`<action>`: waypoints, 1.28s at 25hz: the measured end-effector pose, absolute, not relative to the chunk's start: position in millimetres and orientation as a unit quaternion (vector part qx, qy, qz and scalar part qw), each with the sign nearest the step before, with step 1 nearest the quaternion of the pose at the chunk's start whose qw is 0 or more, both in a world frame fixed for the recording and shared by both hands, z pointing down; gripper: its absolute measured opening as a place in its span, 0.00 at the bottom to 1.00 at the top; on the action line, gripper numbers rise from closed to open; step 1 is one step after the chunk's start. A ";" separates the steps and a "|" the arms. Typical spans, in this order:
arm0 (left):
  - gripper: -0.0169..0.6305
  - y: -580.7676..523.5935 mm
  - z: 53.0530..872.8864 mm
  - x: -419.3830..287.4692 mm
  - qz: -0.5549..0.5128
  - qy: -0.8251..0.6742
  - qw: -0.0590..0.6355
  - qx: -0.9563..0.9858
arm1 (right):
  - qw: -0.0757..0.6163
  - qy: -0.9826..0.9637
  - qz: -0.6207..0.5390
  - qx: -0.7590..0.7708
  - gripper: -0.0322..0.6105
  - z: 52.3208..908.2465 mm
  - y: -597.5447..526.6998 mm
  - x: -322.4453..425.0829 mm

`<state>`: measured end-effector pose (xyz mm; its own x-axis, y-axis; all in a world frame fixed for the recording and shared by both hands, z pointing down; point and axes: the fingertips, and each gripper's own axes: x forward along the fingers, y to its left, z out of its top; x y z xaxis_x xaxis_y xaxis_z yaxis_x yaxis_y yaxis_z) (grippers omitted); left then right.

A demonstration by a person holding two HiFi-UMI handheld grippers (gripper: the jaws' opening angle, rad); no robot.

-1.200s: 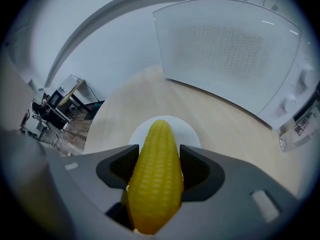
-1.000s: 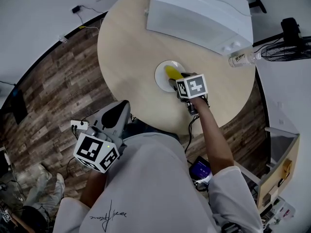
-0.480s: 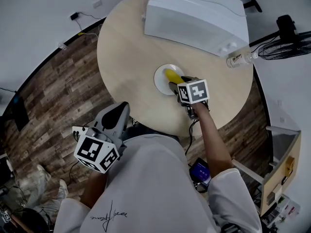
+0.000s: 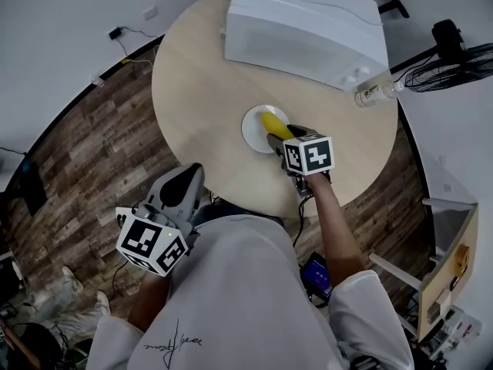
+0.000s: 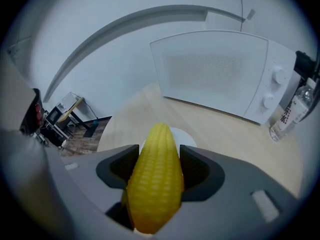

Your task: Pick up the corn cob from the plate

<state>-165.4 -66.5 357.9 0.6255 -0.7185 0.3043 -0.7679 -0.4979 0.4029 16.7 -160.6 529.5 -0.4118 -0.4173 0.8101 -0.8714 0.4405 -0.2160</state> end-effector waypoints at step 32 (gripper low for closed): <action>0.02 -73.9 349.9 -167.8 0.042 -0.417 0.244 0.875 | 0.249 -0.795 0.299 0.466 0.47 465.1 -139.6 17.4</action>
